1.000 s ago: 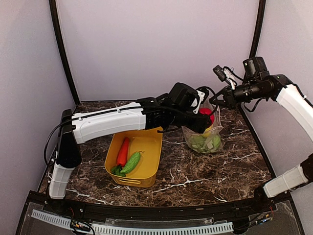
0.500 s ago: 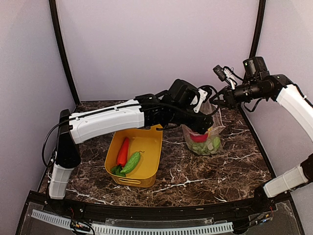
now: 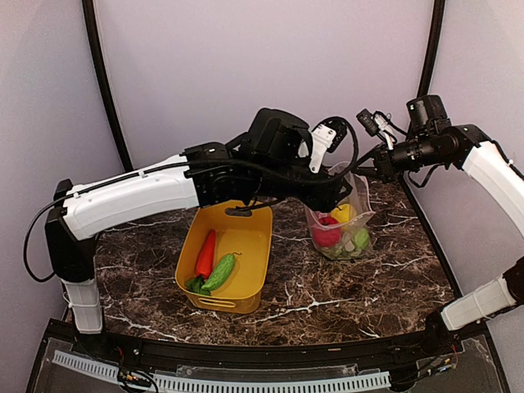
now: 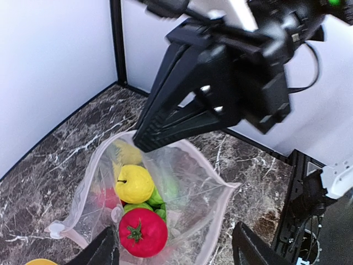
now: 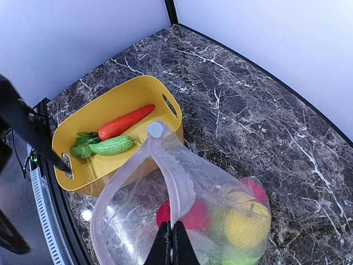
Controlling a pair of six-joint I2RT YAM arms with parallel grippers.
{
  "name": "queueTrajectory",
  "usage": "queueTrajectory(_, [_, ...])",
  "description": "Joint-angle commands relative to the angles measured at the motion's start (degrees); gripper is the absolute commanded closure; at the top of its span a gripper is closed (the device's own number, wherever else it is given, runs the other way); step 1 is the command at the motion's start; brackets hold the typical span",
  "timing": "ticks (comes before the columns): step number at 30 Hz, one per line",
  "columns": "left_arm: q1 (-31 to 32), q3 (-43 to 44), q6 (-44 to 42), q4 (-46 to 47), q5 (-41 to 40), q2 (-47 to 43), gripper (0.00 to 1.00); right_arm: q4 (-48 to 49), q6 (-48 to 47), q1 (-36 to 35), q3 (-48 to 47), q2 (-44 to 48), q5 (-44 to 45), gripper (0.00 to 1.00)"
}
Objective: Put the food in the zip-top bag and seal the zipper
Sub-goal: Place the fake fruit in the zipper food storage bag, then adjust the zipper food storage bag at the center of the board.
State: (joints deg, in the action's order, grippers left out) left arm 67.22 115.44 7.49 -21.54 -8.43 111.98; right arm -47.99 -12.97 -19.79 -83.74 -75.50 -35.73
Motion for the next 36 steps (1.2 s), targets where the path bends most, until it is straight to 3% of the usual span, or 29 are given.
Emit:
queueTrajectory(1, [0.70, -4.68, -0.57, 0.20, 1.61, -6.49, 0.38, 2.05, 0.09, -0.51, 0.29, 1.32, -0.05, 1.00])
queueTrajectory(2, [0.67, -4.91, 0.63, -2.38, -2.11, -6.59, 0.43, 2.11, -0.01, -0.51, 0.38, 1.40, -0.05, 1.00])
queueTrajectory(6, [0.63, -8.27, 13.44, -6.27, -12.95, -7.59, 0.48, 2.72, -0.12, -0.46, 1.22, 1.71, 0.12, 1.00])
queueTrajectory(12, [0.44, -18.31, 24.40, 7.10, -9.57, -8.45, 0.64, 3.16, -0.37, -0.47, 1.88, 1.13, 0.53, 1.00])
queueTrajectory(16, [-0.28, -16.12, 27.25, 10.03, -5.42, -4.58, 0.64, 3.26, -0.38, -0.51, 2.17, 1.25, 0.48, 1.00])
queueTrajectory(20, [-1.80, -12.18, 31.29, 6.87, -5.25, -0.40, 0.64, 3.25, -0.43, -0.51, 2.42, 1.99, 0.55, 1.00])
queueTrajectory(21, [-2.53, -11.91, 32.07, 6.95, -4.22, 0.48, 0.68, 3.27, -0.47, -0.51, 2.59, 2.16, 0.57, 1.00])
queueTrajectory(26, [-4.81, -10.83, 32.56, 9.54, -0.73, 1.91, 0.97, 3.17, -0.59, -0.51, 2.31, 2.43, 1.52, 1.00])
queueTrajectory(31, [-4.17, -2.32, 27.40, 11.30, 2.46, 1.93, 0.99, 1.38, -0.76, 0.02, -4.24, 0.32, 14.13, 1.00])
queueTrajectory(36, [-0.45, 0.62, 20.53, 13.09, -2.32, 0.16, 0.99, -1.27, -1.61, 2.10, -10.00, -1.94, 20.15, 1.00])
